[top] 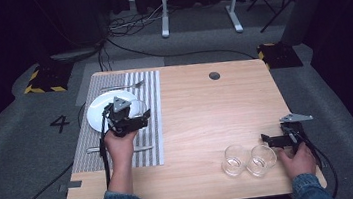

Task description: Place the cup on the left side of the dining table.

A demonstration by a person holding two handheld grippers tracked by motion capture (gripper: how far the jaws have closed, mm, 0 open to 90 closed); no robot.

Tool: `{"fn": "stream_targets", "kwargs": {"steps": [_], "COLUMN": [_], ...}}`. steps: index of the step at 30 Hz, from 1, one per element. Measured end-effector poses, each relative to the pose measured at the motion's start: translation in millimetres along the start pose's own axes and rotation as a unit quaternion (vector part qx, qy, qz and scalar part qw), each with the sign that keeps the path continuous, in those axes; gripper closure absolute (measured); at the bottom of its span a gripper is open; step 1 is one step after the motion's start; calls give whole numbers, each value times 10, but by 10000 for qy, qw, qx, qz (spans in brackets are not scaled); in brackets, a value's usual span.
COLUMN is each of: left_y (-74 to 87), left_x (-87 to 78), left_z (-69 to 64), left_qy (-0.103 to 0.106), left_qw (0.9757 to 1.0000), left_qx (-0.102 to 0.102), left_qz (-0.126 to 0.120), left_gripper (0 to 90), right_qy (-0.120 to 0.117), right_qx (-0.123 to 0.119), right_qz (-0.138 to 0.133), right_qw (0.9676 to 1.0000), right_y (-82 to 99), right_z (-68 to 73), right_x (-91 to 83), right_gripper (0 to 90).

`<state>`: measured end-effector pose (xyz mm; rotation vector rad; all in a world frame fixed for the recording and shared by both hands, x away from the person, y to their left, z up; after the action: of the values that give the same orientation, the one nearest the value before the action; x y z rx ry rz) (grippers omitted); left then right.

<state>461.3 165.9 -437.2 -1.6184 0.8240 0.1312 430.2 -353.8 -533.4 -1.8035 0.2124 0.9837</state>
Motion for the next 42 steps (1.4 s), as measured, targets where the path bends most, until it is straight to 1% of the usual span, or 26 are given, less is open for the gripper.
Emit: {"fn": "stream_targets", "kwargs": {"steps": [2, 6, 7, 8, 9, 12, 14, 18, 20, 21, 22, 23, 26, 28, 29, 30, 31, 32, 33, 34, 36, 38, 39, 40, 41, 42], "left_y": [35, 116, 139, 172, 197, 257, 286, 304, 312, 312, 316, 322, 335, 339, 341, 337, 331, 326, 322, 324, 324, 316, 301, 301, 263, 263], "left_x": [66, 198, 231, 273, 302, 364, 391, 385, 370, 370, 356, 340, 317, 308, 308, 304, 298, 295, 293, 295, 294, 279, 261, 261, 208, 208], "left_z": [17, 49, 60, 61, 63, 61, 66, 96, 114, 114, 132, 156, 202, 210, 204, 194, 183, 171, 170, 167, 171, 155, 149, 149, 132, 132], "left_qy": [12, 130, 169, 267, 312, 294, 294, 310, 259, 259, 193, 201, 266, 258, 180, 103, 8, -61, -98, -96, -99, -158, -155, -155, -92, -92], "left_qw": [9999, 9993, 9988, 9977, 9969, 9952, 9944, 9947, 9949, 9949, 9944, 9939, 9934, 9932, 9932, 9928, 9919, 9913, 9909, 9914, 9914, 9916, 9923, 9923, 9950, 9950], "left_qx": [46, 6, 41, 78, 142, 243, 306, 265, 347, 347, 461, 466, 384, 394, 432, 528, 654, 726, 749, 694, 701, 692, 688, 688, 579, 579], "left_qz": [137, 361, 459, 614, 703, 899, 973, 943, 914, 914, 930, 977, 1045, 1065, 1068, 1072, 1084, 1097, 1115, 1101, 1104, 1078, 1023, 1023, 811, 811], "left_gripper": [180, 181, 180, 180, 180, 180, 180, 180, 180, 179, 179, 179, 178, 178, 178, 177, 176, 176, 175, 174, 174, 172, 171, 171, 170, 169], "right_qy": [0, 0, 1, 1, 1, 1, 1, 1, 1, 0, 0, 1, 0, 0, 1, 0, 0, 1, 1, 0, 1, 1, 1, 1, -1, -1], "right_qx": [-1, -1, -1, -1, 0, -1, -1, -2, -1, 6, 4, -1, 5, 5, 0, 4, 4, -1, -2, 6, -3, -1, 0, 0, 4, 4], "right_qz": [1, 1, 1, 0, 2, 1, 2, 1, 1, 4, 4, 2, 3, 3, 1, 3, 3, 2, 1, 4, 1, 2, 1, 2, 3, 3], "right_qw": [10000, 10000, 10000, 10000, 10000, 10000, 10000, 10000, 10000, 10000, 10000, 10000, 10000, 10000, 10000, 10000, 10000, 10000, 10000, 10000, 10000, 10000, 10000, 10000, 10000, 10000], "right_y": [0, 0, 0, 0, 0, 0, 0, 0, 0, 0, 0, 0, 0, 0, 0, 0, 0, 0, 0, 0, 0, 0, 0, 0, 0, 0], "right_z": [0, 0, 0, 0, 0, 0, 0, 0, 0, 1, 1, 0, 1, 1, 1, 1, 1, 0, 0, 1, 0, 0, 0, 0, 1, 1], "right_x": [0, 0, 0, 0, 0, 0, 0, 0, 0, -1, -1, 0, -1, -1, -1, -1, -1, 0, 0, -1, 0, 0, 0, 0, -1, -1], "right_gripper": [4, 5, 5, 5, 4, 5, 5, 5, 5, 5, 5, 4, 5, 5, 5, 5, 5, 5, 5, 5, 5, 5, 5, 4, 5, 5]}}
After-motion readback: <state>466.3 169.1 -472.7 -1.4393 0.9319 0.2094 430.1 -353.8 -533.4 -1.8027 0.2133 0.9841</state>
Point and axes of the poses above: each handheld gripper's, and its own axes: x roughly forward along the jaws, y roughly out of its underside, z roughly to its left, the point moved 4 cm from there along x, roughly forward along the jaws, and after that the axes turned 11 degrees about -x, right-handed, at the moved point
